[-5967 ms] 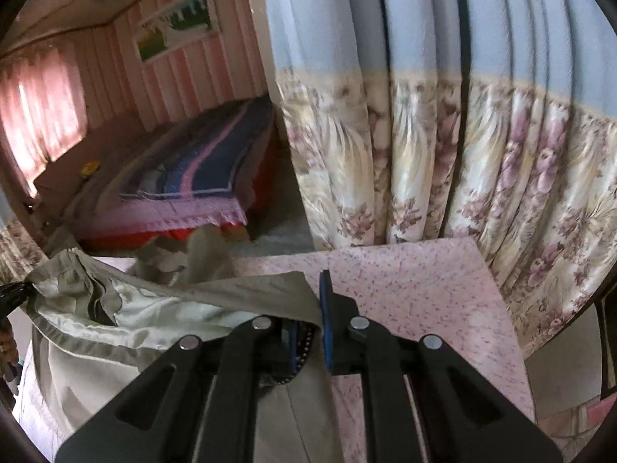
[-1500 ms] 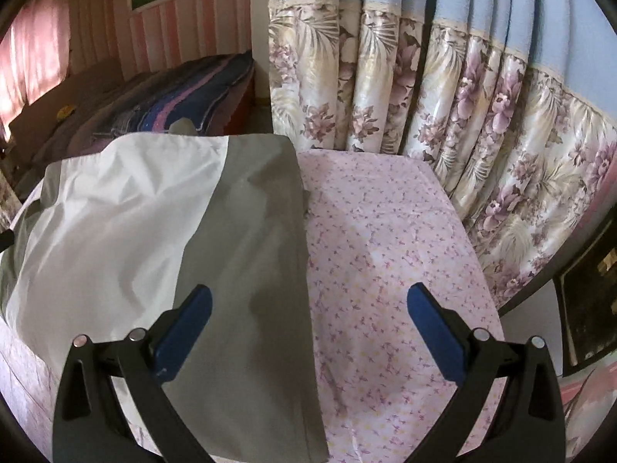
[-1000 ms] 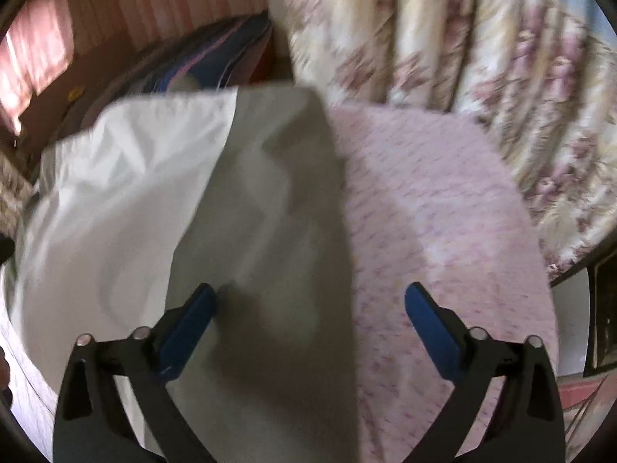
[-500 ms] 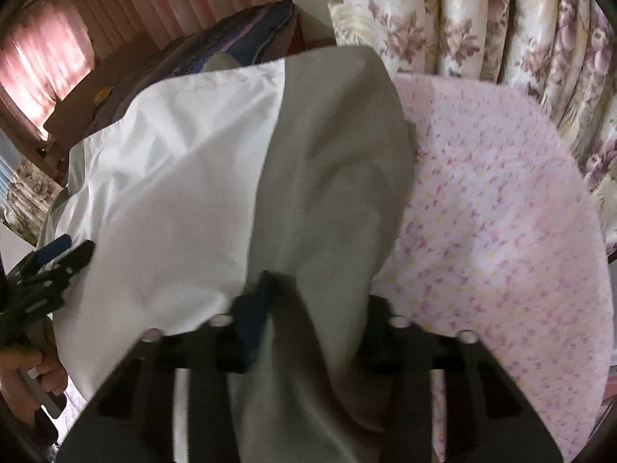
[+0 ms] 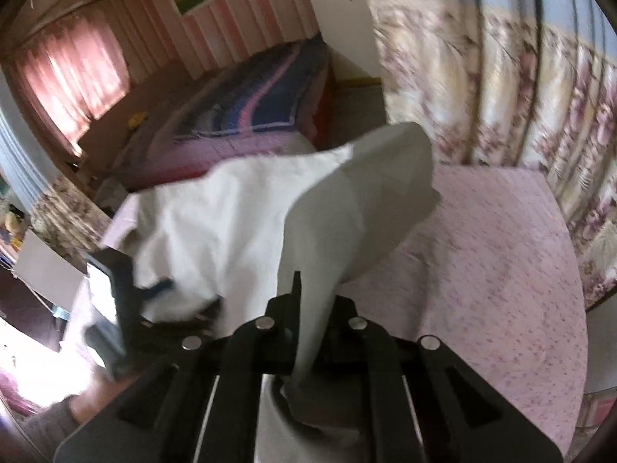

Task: Fold large clothes
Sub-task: 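Grasp the jacket edge with the right gripper and lift it toward the left gripper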

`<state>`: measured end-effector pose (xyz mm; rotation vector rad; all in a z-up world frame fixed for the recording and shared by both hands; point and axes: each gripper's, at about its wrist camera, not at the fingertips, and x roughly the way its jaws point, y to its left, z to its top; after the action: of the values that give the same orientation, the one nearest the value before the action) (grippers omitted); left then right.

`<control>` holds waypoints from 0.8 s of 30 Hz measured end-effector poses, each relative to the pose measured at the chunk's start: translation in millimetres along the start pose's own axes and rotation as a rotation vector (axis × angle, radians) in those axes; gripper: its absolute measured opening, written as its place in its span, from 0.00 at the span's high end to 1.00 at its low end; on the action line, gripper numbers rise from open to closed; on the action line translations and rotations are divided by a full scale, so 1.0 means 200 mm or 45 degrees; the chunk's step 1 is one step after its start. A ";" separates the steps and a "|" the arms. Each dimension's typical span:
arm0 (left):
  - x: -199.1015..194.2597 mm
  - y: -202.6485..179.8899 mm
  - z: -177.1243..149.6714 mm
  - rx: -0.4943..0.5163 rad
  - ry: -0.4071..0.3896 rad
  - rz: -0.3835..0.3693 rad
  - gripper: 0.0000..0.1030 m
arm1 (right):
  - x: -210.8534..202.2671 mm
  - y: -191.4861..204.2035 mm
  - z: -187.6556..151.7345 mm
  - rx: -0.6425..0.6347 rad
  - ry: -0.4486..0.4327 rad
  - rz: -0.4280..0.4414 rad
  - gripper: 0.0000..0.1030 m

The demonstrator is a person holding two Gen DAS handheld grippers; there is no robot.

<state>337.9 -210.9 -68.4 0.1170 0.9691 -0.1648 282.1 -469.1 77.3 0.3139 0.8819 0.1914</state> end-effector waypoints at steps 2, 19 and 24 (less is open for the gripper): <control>-0.05 0.05 0.00 -0.022 -0.003 -0.031 0.07 | -0.02 0.10 0.03 -0.014 -0.023 0.032 0.93; -0.66 1.04 -0.23 -0.227 -0.224 0.039 0.07 | 0.42 1.27 -0.07 -0.169 -0.018 0.131 0.88; -0.68 1.31 -0.42 -0.338 -0.161 0.063 0.07 | 0.79 1.42 -0.28 -0.165 0.163 0.142 0.59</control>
<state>244.7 72.7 2.9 -0.1119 0.8534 0.0030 326.9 -146.7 28.2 0.2315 0.9745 0.3739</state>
